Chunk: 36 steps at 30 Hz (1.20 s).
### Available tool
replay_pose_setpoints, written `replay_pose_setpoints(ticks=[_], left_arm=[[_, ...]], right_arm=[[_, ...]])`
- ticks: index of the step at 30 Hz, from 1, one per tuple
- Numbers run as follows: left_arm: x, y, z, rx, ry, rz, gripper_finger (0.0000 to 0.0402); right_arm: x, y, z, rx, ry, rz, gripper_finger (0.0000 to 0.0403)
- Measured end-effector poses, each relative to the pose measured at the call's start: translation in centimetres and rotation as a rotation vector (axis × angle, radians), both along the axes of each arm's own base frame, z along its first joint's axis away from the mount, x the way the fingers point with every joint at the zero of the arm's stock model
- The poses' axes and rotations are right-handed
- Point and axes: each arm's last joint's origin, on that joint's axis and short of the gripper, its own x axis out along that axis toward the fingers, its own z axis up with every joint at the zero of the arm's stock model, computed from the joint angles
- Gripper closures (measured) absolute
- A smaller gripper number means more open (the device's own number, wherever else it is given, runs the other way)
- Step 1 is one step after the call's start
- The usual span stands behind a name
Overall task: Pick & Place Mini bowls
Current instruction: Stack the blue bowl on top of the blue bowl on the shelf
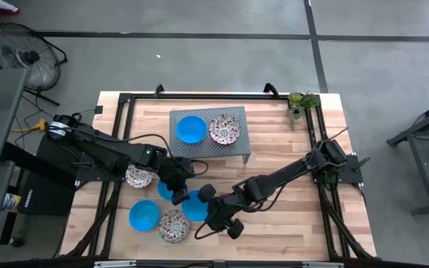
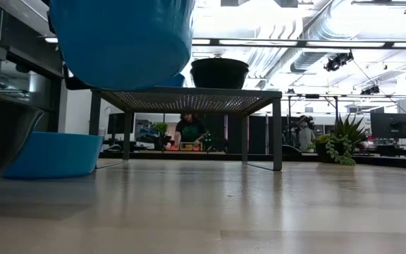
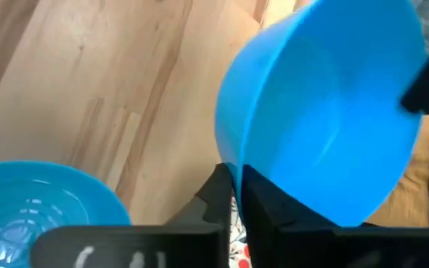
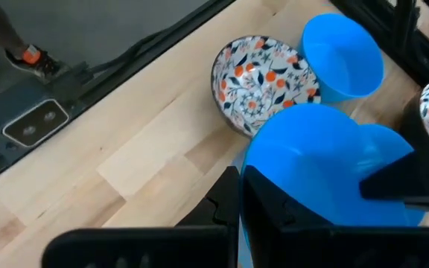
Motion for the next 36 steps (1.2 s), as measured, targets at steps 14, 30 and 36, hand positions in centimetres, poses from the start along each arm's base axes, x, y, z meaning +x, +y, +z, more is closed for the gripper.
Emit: replay_pose_setpoints(ticks=[14, 30, 36], left_arm=[[0.1, 0.0, 0.0, 0.02, -0.029, -0.036, 0.0399], [0.0, -0.1, 0.0, 0.015, -0.035, -0.067, 0.0401], [-0.1, -0.2, 0.3, -0.003, -0.029, -0.088, 0.0401]], right_arm=[[0.0, 0.0, 0.1, 0.006, -0.005, -0.005, 0.0402], [0.2, 0.1, 0.6, 0.048, -0.041, -0.055, 0.0255], [-1.1, -0.7, 3.7, 0.06, -0.11, -0.176, 0.0214]])
